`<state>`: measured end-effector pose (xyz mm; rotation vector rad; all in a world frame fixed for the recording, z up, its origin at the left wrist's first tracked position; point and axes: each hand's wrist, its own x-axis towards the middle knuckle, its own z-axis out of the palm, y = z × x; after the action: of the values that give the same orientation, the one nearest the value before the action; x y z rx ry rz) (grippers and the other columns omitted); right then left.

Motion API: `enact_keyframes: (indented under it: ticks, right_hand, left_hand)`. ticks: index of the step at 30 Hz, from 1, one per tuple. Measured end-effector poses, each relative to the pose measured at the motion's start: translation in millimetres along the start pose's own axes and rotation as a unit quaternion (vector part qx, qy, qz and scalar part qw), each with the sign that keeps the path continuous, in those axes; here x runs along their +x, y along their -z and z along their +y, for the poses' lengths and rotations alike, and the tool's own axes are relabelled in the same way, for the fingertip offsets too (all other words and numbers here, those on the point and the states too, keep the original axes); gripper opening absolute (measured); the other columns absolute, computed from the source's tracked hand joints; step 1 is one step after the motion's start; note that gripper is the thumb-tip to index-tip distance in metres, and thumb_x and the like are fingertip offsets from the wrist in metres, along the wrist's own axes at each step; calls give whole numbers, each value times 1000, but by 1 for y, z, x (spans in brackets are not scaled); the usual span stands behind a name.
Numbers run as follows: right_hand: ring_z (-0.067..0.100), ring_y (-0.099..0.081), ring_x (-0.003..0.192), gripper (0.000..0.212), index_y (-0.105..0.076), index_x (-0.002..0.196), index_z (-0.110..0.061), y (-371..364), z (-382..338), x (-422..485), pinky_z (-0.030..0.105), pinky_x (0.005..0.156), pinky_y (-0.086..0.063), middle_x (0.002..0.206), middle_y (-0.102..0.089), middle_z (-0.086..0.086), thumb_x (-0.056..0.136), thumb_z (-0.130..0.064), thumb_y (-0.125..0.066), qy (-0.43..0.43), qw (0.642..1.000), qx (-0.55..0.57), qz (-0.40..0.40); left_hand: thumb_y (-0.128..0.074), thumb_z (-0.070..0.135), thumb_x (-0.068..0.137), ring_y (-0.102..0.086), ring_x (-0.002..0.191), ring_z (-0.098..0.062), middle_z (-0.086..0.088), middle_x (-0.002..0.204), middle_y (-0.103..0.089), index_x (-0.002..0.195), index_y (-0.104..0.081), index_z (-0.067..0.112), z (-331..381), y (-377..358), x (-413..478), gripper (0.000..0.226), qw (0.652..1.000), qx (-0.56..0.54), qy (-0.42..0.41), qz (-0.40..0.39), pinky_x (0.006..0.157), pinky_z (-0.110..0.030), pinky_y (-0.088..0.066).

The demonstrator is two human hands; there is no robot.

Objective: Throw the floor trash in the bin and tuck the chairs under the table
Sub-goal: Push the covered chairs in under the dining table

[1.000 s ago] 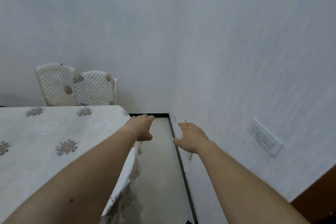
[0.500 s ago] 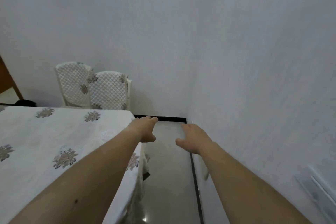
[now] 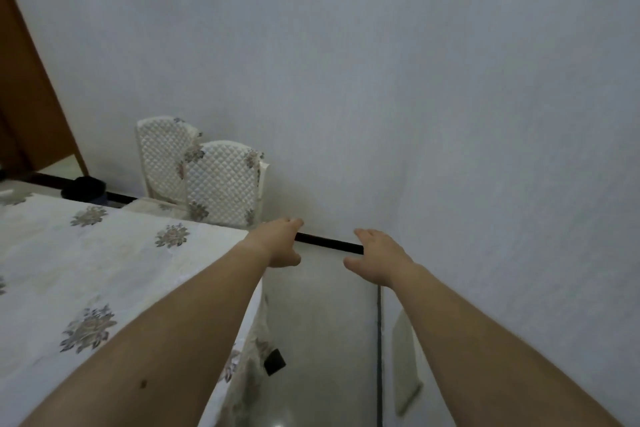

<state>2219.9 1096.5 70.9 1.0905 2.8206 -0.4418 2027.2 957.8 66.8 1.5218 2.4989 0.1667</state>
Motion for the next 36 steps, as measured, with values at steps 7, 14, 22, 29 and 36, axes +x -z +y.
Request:
enact_keyframes:
  ticks: [7, 14, 22, 29, 36]
  right_hand:
    - [28, -24, 151, 84, -20, 161, -19, 13, 15, 70, 42, 121, -26, 165, -24, 7, 92, -55, -53, 41, 999, -10, -9]
    - [27, -22, 152, 84, -19, 161, -19, 24, 27, 148, 41, 122, -24, 166, -24, 7, 93, -55, -54, 66, 997, -24, -15]
    - [27, -22, 152, 87, -20, 161, -18, 55, 20, 274, 40, 123, -24, 166, -24, 8, 91, -55, -56, 87, 996, -33, -19]
    - [27, -23, 151, 87, -19, 161, -20, 73, 3, 380, 40, 121, -25, 165, -25, 7, 91, -55, -56, 102, 994, -22, -25]
    - [29, -30, 148, 85, -23, 159, -19, 69, -14, 456, 41, 119, -30, 162, -32, 9, 90, -55, -58, 120, 992, -18, -44]
  left_hand:
    - [-67, 34, 85, -51, 130, -27, -6, 147, -49, 155, -28, 23, -6, 7, 59, 82, 1000, 2, 23, -4, 101, -40, -47]
    - [-69, 39, 85, -50, 131, -27, -5, 150, -45, 155, -29, 24, -23, 18, 136, 82, 999, 5, 37, 1, 104, -44, -46]
    - [-71, 38, 84, -46, 137, -27, -7, 155, -40, 155, -30, 22, -61, 45, 246, 84, 998, 1, 56, 13, 108, -39, -43]
    - [-70, 36, 79, -50, 133, -29, -9, 152, -43, 154, -31, 24, -99, 71, 337, 85, 997, 3, 78, 12, 107, -43, -45]
    - [-70, 35, 82, -52, 129, -29, -8, 147, -47, 152, -33, 22, -129, 64, 388, 81, 994, -7, 108, -8, 102, -42, -48]
